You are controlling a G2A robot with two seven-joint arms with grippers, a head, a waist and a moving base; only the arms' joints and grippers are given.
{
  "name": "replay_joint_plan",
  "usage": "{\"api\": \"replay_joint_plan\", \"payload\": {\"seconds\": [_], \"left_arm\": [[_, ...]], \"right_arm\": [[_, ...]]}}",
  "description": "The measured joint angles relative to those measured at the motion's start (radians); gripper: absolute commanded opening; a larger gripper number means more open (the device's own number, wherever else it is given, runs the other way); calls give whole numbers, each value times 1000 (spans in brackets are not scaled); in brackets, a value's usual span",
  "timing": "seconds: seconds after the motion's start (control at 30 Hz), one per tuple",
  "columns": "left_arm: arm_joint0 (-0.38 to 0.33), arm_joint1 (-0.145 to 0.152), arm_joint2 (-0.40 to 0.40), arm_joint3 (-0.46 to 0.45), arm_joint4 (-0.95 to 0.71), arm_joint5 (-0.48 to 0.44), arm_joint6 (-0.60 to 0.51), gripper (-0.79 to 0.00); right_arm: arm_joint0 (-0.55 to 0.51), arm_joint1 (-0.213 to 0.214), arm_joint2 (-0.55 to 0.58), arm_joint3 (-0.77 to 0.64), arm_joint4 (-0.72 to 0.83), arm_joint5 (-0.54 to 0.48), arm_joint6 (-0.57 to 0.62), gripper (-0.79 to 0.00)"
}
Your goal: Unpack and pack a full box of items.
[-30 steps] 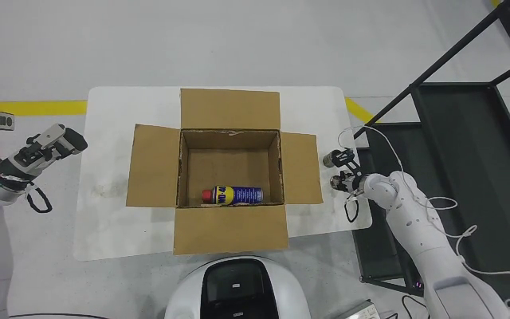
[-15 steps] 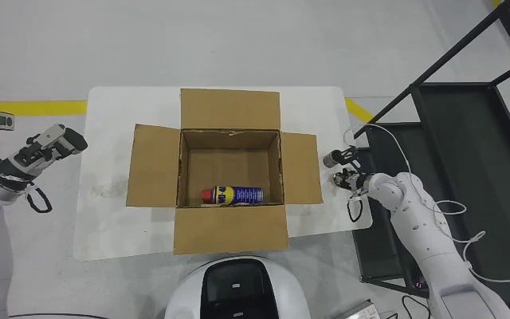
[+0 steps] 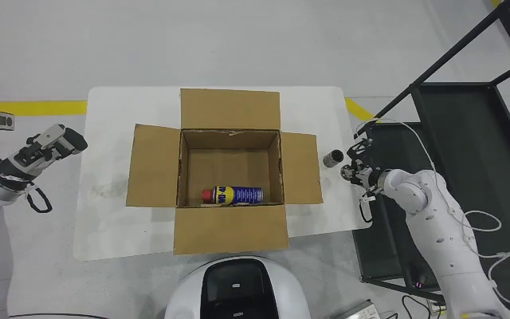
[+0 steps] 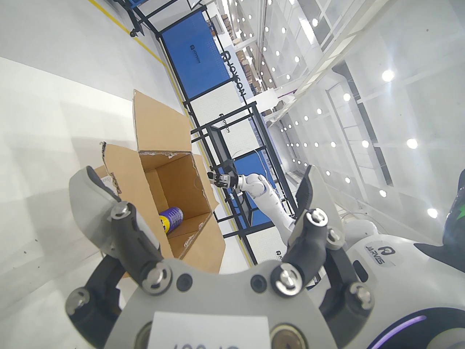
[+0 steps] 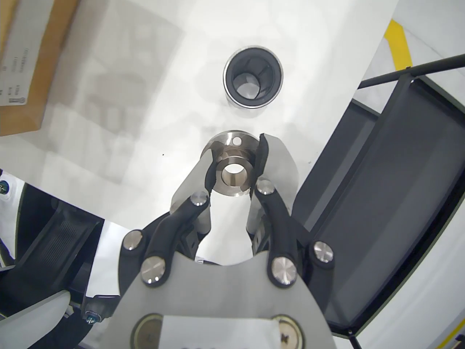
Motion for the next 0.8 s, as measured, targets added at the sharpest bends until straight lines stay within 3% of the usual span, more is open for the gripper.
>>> {"api": "replay_joint_plan", "payload": {"seconds": [0.2,0.37,0.8], "left_arm": [[0,0,0,0,0,0,0,0],[0,0,0,0,0,0,0,0],[0,0,0,0,0,0,0,0]], "right_arm": [[-64,12,68,-209,17,-11,52,-785],[-28,15,30,-321,26,-49,95,-785],[307,-36,-391,-297,-9,-52,178,-785]]}}
